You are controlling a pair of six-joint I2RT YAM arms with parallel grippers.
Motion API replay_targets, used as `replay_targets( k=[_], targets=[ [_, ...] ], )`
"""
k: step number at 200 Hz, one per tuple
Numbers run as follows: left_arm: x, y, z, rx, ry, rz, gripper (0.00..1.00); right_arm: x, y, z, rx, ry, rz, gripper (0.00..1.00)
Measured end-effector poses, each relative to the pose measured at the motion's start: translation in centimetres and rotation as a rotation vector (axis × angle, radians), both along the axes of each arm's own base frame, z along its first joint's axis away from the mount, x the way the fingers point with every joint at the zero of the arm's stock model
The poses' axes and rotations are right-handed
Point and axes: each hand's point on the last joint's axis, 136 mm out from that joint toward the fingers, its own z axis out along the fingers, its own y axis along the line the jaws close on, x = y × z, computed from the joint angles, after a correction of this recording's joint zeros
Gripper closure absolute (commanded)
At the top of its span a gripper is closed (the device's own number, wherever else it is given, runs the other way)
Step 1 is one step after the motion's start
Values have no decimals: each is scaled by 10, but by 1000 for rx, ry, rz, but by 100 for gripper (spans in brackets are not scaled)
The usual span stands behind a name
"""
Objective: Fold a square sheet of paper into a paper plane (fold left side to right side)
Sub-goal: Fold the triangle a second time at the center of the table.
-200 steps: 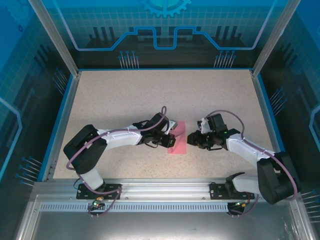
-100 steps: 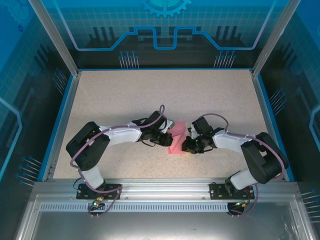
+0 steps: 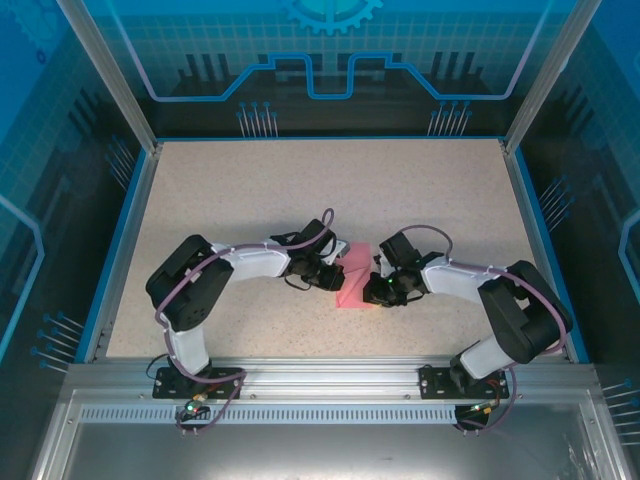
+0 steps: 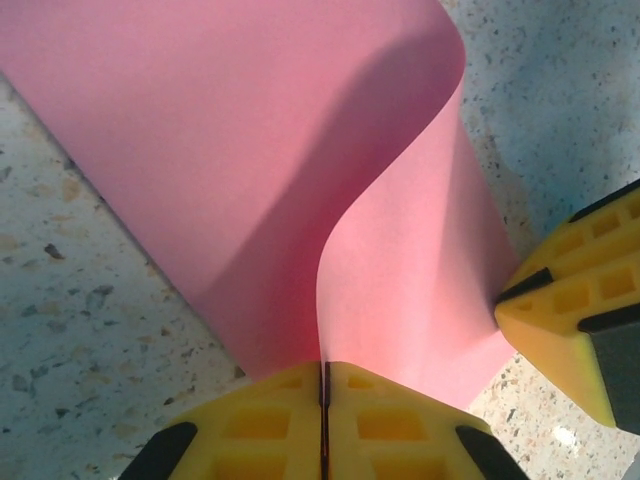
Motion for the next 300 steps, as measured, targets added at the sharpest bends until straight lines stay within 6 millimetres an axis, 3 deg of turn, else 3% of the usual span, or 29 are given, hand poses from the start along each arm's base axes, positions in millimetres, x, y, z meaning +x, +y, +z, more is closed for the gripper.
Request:
replay_targets(
  k=[239,300],
  targets=[
    [8,0,-9,9,12,-2,90,2,1,6,-3,-32,32,86],
    [7,0,-9,6,15,-9,90,42,14,41,185,-147,-58,87]
  ],
)
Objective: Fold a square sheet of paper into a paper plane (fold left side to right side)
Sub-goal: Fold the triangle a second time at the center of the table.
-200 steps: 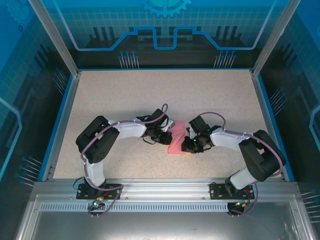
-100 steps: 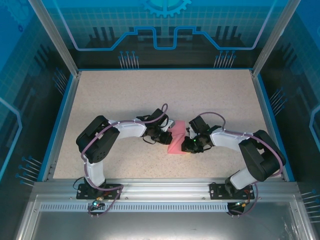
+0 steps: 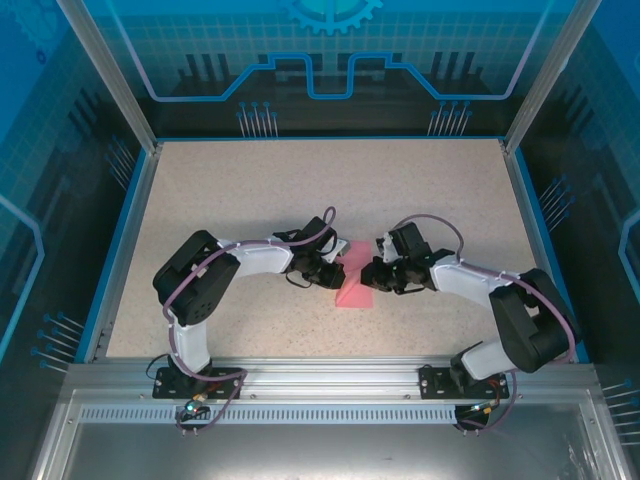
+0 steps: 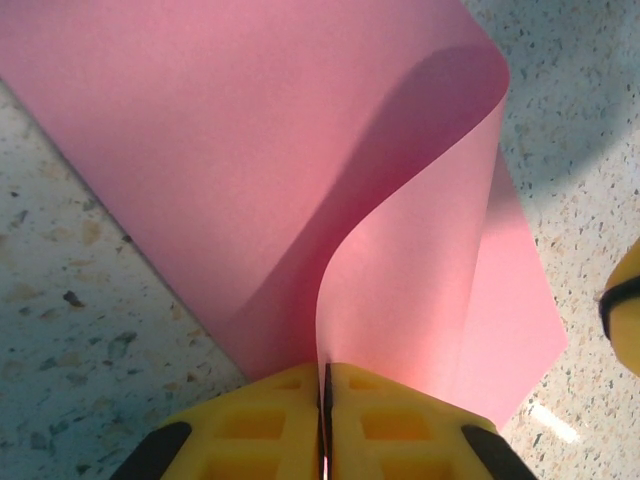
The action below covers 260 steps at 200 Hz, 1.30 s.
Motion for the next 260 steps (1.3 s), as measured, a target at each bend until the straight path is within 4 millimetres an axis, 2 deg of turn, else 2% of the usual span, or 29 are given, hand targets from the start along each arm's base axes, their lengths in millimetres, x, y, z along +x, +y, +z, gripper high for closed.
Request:
replay_targets(
  k=[52,105,172,260],
  targets=[
    [2,-3,1,-1,-3,-4,89,20,16,-7,56,21,-19,87],
    [2,-5,0,1,-2,-10,89,29,27,-14,63,38,-9,87],
    [2,-6,0,8,-5,-26,88,28,22,-25,17,66,-12,88],
    [1,-9,0,10,-4,-33,85,16,9,-39,-79,93,8,88]
  ],
)
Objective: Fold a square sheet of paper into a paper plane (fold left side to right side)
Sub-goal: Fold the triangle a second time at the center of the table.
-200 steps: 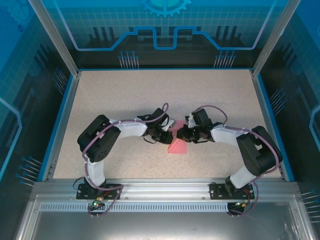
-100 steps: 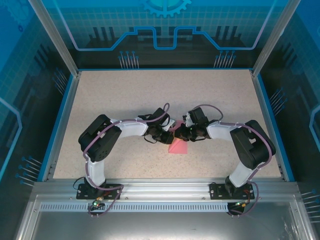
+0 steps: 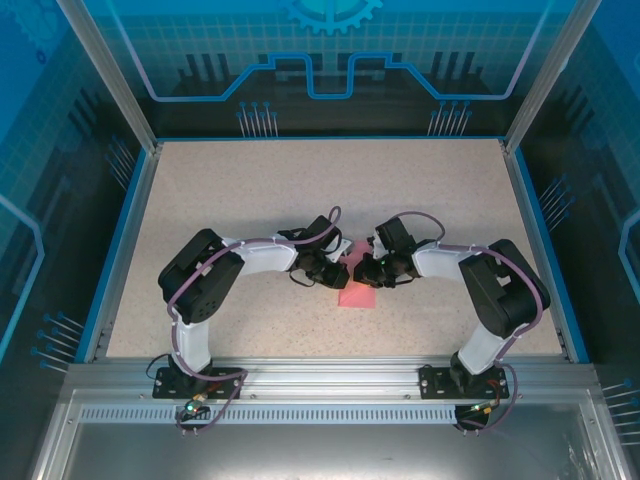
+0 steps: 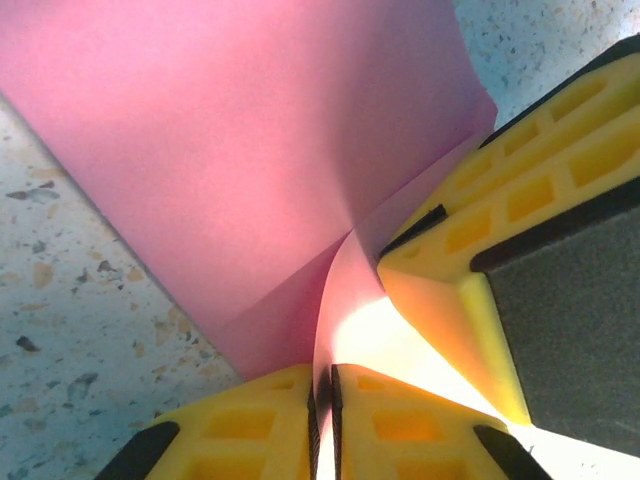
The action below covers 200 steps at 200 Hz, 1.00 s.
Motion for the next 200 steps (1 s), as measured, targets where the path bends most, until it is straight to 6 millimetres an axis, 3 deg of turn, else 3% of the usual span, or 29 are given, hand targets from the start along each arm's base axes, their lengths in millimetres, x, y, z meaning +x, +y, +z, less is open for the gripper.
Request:
replay_targets(
  k=[29,80,137,200],
  targets=[
    [0,0,0,0,0,-1,84,0,-1,0,-5,-3,1,88],
    [-2,3,8,6,-20,7,71,0,-1,0,-5,-3,1,88],
    [-16,12,51,-73,-48,38,70,0,-1,0,-4,-3,1,88],
    [-48,-11,44,-174,83,4,70,1,1,-1,0,0,4,88]
  ],
)
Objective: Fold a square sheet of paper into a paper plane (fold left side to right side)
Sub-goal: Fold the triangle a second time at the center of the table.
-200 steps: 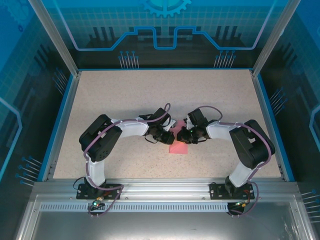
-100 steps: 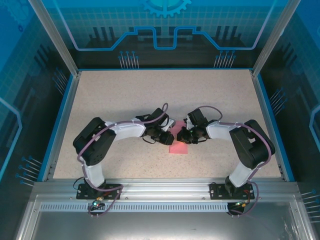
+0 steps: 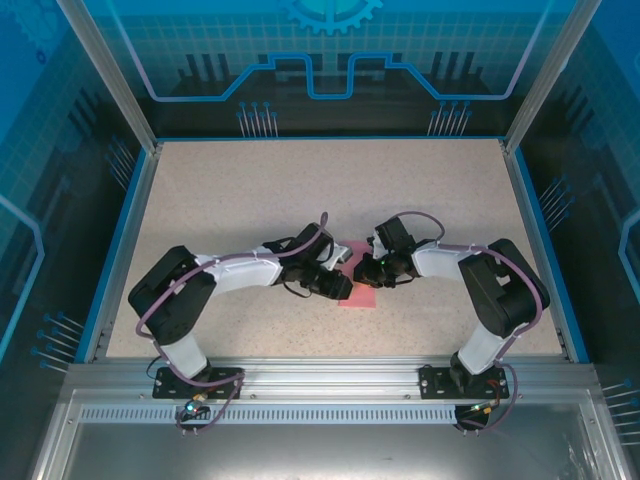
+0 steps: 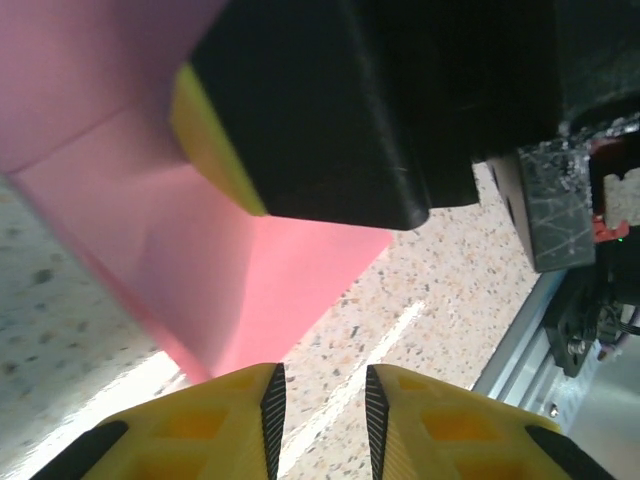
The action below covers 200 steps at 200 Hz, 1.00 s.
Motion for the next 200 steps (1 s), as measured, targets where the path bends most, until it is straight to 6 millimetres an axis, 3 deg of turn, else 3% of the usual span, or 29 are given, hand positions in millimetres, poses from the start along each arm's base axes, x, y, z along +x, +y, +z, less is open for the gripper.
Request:
replay_targets(
  k=[92,200],
  targets=[
    [-4,-6,-27,11,73,3,70,0,4,0,-2,-4,18,88],
    [0,0,-34,47,52,28,70,0,4,1,-13,-5,33,88]
  ],
)
